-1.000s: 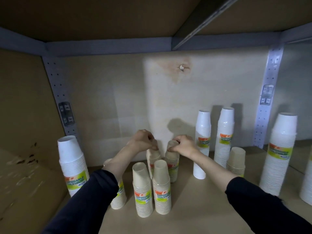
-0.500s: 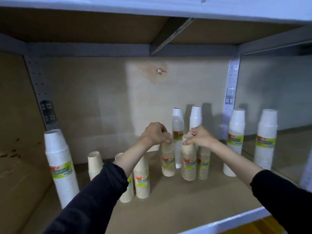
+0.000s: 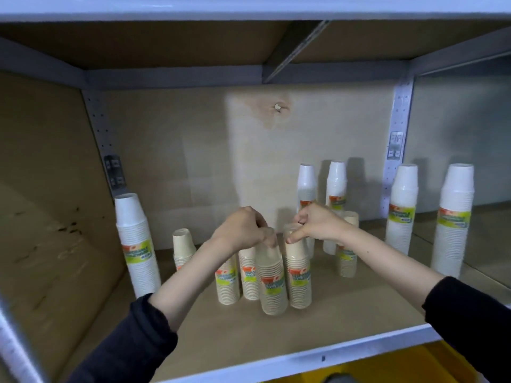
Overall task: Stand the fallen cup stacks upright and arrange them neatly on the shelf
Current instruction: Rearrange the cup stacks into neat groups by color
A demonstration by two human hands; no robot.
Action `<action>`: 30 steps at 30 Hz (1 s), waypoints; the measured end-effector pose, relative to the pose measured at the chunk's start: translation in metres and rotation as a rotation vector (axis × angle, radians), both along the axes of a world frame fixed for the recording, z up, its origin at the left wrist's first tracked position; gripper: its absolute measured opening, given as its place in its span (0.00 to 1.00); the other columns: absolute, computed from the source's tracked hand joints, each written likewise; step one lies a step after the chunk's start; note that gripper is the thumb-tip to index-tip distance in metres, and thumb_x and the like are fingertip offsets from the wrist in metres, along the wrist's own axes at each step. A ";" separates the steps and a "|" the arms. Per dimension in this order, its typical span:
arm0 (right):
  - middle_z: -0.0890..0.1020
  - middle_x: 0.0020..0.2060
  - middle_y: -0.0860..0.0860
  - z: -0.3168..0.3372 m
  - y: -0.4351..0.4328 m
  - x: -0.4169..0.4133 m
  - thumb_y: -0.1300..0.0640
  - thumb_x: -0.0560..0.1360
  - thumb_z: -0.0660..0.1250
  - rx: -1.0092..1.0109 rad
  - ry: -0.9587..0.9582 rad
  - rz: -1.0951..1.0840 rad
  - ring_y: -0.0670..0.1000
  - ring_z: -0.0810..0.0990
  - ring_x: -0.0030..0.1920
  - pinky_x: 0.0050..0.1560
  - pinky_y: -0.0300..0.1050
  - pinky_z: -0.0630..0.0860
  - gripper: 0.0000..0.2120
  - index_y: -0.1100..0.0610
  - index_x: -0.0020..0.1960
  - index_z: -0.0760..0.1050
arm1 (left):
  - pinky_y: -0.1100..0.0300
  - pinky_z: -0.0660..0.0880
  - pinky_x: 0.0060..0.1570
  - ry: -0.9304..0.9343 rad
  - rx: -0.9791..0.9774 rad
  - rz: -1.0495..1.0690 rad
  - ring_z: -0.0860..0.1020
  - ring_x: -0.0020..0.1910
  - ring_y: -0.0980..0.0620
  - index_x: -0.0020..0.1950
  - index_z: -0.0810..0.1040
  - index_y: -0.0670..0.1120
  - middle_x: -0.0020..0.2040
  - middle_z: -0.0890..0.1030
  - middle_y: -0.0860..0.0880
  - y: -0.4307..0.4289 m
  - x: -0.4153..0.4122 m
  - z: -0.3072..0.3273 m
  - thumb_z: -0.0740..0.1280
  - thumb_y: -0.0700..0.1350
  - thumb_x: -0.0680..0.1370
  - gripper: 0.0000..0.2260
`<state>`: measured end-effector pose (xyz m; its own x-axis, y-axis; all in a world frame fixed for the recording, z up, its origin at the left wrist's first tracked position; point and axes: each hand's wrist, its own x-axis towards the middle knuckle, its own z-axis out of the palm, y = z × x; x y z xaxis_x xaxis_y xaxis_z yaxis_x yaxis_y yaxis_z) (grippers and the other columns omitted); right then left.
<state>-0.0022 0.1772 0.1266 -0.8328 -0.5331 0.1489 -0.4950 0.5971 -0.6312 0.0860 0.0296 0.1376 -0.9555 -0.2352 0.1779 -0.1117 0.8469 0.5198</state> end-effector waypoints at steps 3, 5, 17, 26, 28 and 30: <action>0.78 0.37 0.50 -0.005 -0.019 0.011 0.58 0.61 0.77 -0.032 -0.012 0.059 0.49 0.75 0.42 0.42 0.42 0.71 0.17 0.62 0.48 0.81 | 0.62 0.72 0.43 0.009 -0.037 0.071 0.77 0.45 0.50 0.48 0.84 0.46 0.47 0.83 0.46 -0.017 0.017 -0.005 0.75 0.48 0.65 0.13; 0.76 0.36 0.53 -0.011 -0.031 0.017 0.58 0.61 0.77 -0.053 -0.041 0.079 0.49 0.73 0.40 0.40 0.40 0.66 0.20 0.69 0.48 0.79 | 0.63 0.69 0.42 0.002 -0.038 0.107 0.75 0.44 0.51 0.48 0.84 0.47 0.48 0.83 0.46 -0.027 0.027 -0.009 0.75 0.48 0.65 0.14; 0.78 0.34 0.59 -0.028 -0.072 0.028 0.55 0.58 0.78 -0.049 -0.040 0.023 0.52 0.73 0.33 0.33 0.42 0.67 0.21 0.70 0.42 0.78 | 0.65 0.68 0.39 -0.021 -0.038 0.157 0.75 0.40 0.53 0.48 0.85 0.44 0.46 0.85 0.43 -0.063 0.038 -0.024 0.75 0.46 0.65 0.13; 0.83 0.52 0.61 -0.037 -0.076 0.021 0.55 0.60 0.79 -0.044 -0.020 0.021 0.58 0.81 0.54 0.53 0.48 0.77 0.27 0.68 0.53 0.79 | 0.62 0.71 0.45 -0.051 -0.054 0.144 0.80 0.52 0.46 0.54 0.83 0.45 0.51 0.84 0.43 -0.067 0.025 -0.034 0.76 0.48 0.65 0.19; 0.82 0.55 0.58 -0.038 -0.076 0.021 0.54 0.60 0.79 -0.046 -0.023 0.034 0.55 0.80 0.56 0.57 0.46 0.76 0.27 0.65 0.55 0.79 | 0.61 0.73 0.47 -0.055 -0.036 0.133 0.79 0.52 0.46 0.55 0.82 0.45 0.52 0.84 0.43 -0.067 0.023 -0.035 0.76 0.48 0.65 0.19; 0.82 0.56 0.57 -0.039 -0.077 0.019 0.54 0.60 0.78 -0.051 -0.031 0.046 0.53 0.79 0.55 0.54 0.41 0.75 0.28 0.64 0.57 0.78 | 0.61 0.73 0.49 -0.055 -0.025 0.126 0.79 0.54 0.46 0.56 0.82 0.45 0.54 0.83 0.44 -0.067 0.022 -0.036 0.76 0.47 0.65 0.20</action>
<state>0.0172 0.1001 0.0877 -0.8121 -0.5636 0.1512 -0.5012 0.5409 -0.6755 0.1076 -0.0375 0.1019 -0.9271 -0.3506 0.1329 -0.2463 0.8367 0.4892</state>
